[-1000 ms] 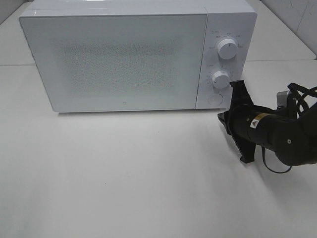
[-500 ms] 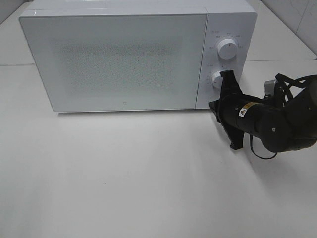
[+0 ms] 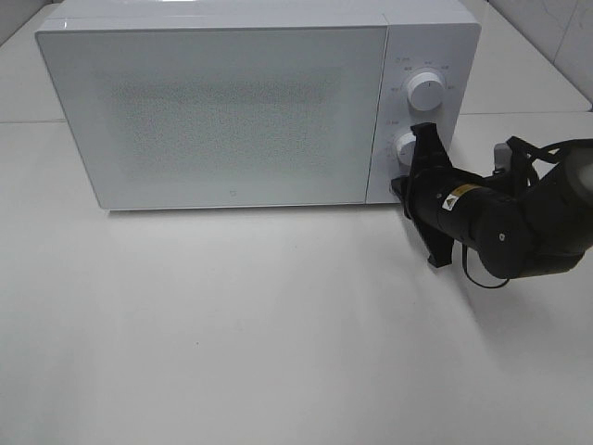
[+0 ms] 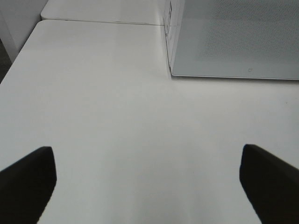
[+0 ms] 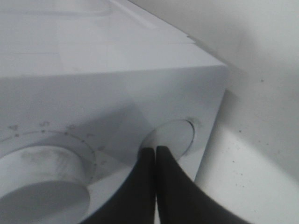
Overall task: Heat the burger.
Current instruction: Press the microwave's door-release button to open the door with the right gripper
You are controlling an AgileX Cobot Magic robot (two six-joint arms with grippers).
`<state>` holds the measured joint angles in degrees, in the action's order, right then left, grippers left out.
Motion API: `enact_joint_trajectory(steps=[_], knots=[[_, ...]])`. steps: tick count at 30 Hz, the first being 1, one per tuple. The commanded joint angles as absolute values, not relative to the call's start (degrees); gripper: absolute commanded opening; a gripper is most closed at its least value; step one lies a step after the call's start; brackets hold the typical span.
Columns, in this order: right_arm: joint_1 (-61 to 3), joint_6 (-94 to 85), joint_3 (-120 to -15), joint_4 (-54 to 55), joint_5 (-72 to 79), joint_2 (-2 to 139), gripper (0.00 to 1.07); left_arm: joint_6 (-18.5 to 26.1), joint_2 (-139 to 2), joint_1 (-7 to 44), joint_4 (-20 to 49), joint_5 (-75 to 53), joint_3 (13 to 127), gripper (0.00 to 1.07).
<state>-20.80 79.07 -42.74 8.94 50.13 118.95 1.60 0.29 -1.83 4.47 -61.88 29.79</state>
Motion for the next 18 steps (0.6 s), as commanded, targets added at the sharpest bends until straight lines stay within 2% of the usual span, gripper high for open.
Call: enact_joint_trajectory(steps=[1,18], knots=[[-20.34,77.92,-44.98,7.96,51.39,119.58,0.0,1.43,0.86,-1.89,4.35,-61.36,29.62,1.0],[-20.34,73.74,-45.03,13.06,57.87,119.58,0.0,1.43,0.86,-1.89,4.35,-61.36,29.62,1.0]])
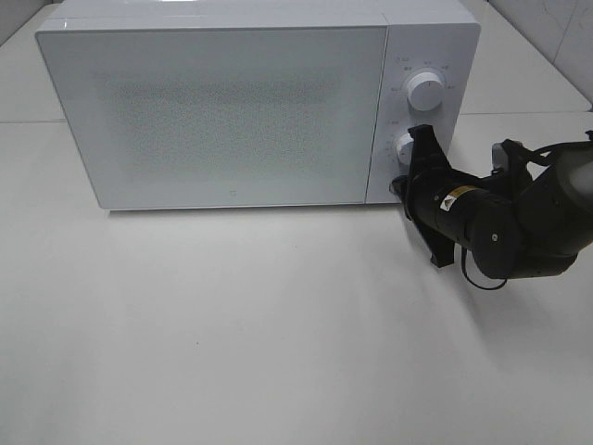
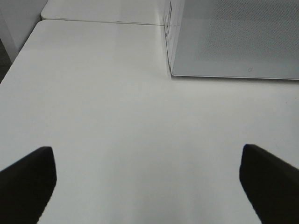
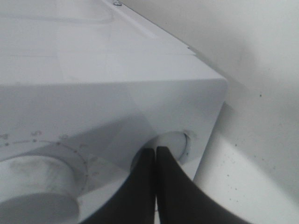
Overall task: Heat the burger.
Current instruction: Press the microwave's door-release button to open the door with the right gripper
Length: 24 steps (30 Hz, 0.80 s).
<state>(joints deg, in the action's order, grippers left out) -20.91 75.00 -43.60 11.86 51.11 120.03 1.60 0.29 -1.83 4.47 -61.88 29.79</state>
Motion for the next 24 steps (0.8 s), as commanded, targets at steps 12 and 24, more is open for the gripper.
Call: enact_joint_trajectory(steps=[12,24], knots=[[-20.34,75.11,-45.55,14.21,64.4,121.81,0.0,1.43,0.86,-1.89,4.35,-61.36,29.62,1.0],[-20.34,74.6,-45.55,15.41,66.46,122.21,0.0,1.43,0.86,-1.89,4.35,-61.36,29.62,1.0]])
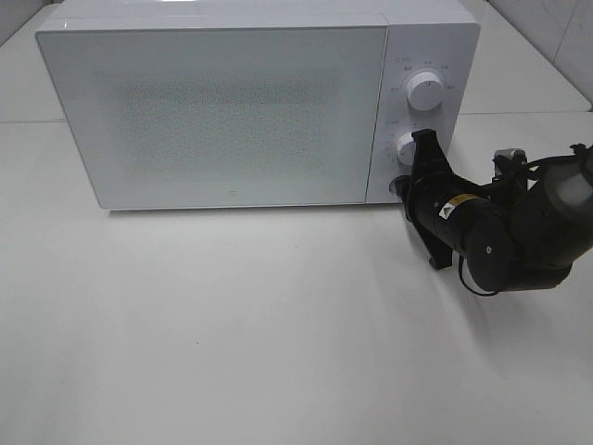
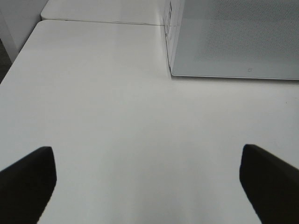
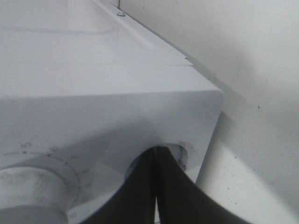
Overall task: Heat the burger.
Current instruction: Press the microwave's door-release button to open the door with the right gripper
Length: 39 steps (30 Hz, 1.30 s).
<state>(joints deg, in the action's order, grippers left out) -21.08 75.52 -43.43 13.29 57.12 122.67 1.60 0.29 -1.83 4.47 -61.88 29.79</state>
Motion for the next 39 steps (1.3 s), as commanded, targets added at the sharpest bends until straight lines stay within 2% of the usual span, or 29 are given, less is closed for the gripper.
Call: enact_joint_trajectory(steps=[1,23,39], knots=[[-20.34,74.6,-45.55,15.41,66.46,122.21,0.0,1.43,0.86,-1.89,4.35,-61.36,29.62,1.0],[-20.34,75.34,-47.27,15.47,66.63,122.21,0.0,1.43,0.86,-1.89,4.35,-61.36,29.62,1.0],[-19.65,75.97,-53.86,14.38,65.09,123.42,0.0,1.43,0.86,-1.89,4.35,-61.36,29.62,1.0]])
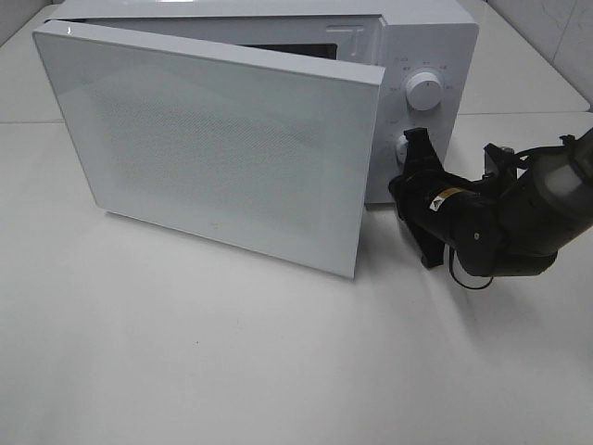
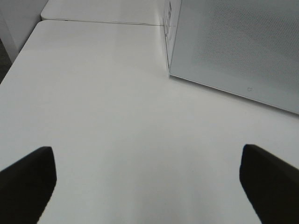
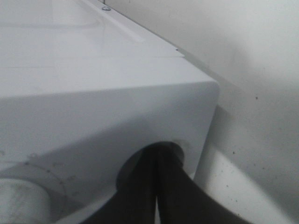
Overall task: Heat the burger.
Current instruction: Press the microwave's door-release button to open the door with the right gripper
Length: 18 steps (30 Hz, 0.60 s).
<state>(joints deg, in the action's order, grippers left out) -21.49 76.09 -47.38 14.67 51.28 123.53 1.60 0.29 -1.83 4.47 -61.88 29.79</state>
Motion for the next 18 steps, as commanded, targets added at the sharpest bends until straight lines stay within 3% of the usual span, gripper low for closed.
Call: enact_joint_trajectory(steps=[1,18], knots=[[-19.65,76.55,-53.4,14.38,64.63,123.42,0.0,1.43,0.86,-1.89,4.35,-61.36,29.62,1.0],[-20.34,80.9,-49.39,11.63,57.81,121.41,0.0,1.43,0.86,-1.89,4.35,-61.36,29.62,1.0]])
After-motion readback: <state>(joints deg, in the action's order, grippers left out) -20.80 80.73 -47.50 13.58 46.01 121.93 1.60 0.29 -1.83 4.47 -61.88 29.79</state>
